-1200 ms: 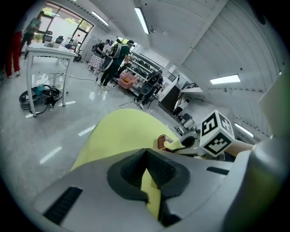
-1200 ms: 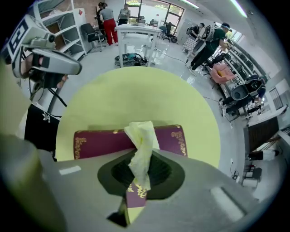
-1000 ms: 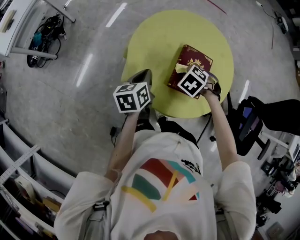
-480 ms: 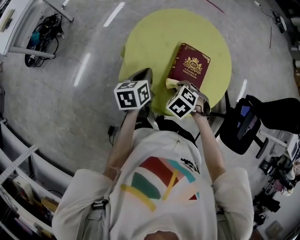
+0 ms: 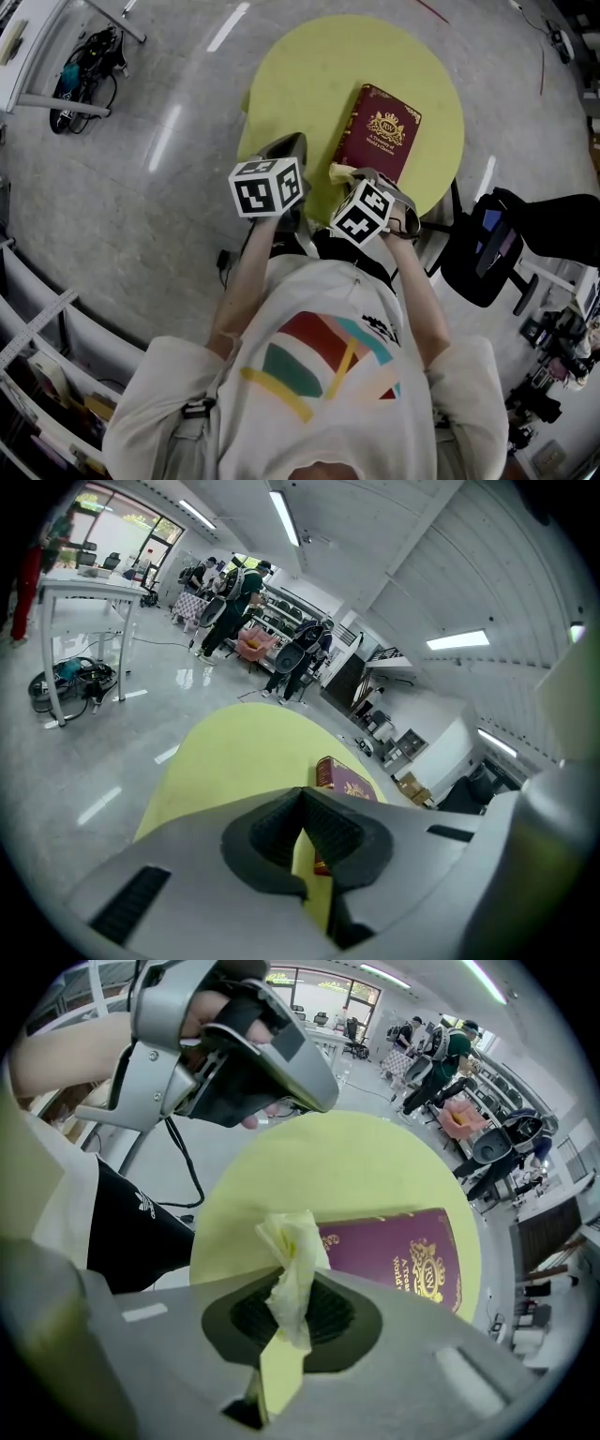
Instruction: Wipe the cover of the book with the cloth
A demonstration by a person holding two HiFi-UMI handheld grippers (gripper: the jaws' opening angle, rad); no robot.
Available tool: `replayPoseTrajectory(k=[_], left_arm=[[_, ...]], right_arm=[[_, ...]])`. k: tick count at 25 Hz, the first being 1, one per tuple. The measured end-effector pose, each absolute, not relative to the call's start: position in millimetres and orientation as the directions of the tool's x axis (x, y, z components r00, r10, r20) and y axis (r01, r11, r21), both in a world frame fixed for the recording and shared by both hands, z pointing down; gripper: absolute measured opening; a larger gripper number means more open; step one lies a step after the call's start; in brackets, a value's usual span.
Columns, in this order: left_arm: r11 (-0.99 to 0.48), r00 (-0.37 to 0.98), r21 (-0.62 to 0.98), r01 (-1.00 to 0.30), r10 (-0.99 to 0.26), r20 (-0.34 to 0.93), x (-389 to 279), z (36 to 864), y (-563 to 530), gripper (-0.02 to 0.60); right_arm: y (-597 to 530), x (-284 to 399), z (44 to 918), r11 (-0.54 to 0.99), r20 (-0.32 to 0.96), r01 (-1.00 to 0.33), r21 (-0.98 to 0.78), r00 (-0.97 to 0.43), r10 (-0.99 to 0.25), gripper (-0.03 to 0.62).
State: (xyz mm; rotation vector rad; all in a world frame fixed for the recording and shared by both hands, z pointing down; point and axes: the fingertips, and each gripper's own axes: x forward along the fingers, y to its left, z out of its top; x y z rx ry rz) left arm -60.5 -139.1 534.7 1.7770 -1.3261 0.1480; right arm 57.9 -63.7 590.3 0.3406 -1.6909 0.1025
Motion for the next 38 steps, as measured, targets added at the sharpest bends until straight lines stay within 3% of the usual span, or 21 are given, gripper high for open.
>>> replayPoseTrajectory(k=[4,10,18,23,27,38], left_arm=[[-0.028,0.417,0.574,-0.818,-0.715,0.560,-63,535,-139,0.014],[-0.016,0.406,0.575,-0.818,-0.724,0.558,-71,536,-142,0.014],[0.016,0.382,0.571,-0.821,-0.729,0.569,-76,539,-135,0.015],[0.054,0.370,0.583,-0.811,-0.725,0.581,-87,548,-131,0.014],[0.056,0.370,0.578,-0.814,-0.718,0.590,-92,558,-125,0.014],[0.094,0.359,0.586,-0.805,-0.709,0.607,-98,571,-120,0.014]], right_arm=[[-65,57,587,0.956,0.979,-0.262,0.132,-0.114,-0.167,0.028],[-122,48,554,0.926,0.933,-0.246,0.286,-0.147,-0.328,0.028],[-241,58,549,0.846,0.859,0.158,0.509,-0.029,-0.512,0.028],[-276,53,571,0.776,0.881,0.464,0.426,-0.020,-0.472,0.028],[-284,66,591,0.657,0.880,0.692,0.300,0.064,-0.470,0.028],[-305,82,591,0.465,0.836,0.871,0.158,0.133,-0.532,0.028]])
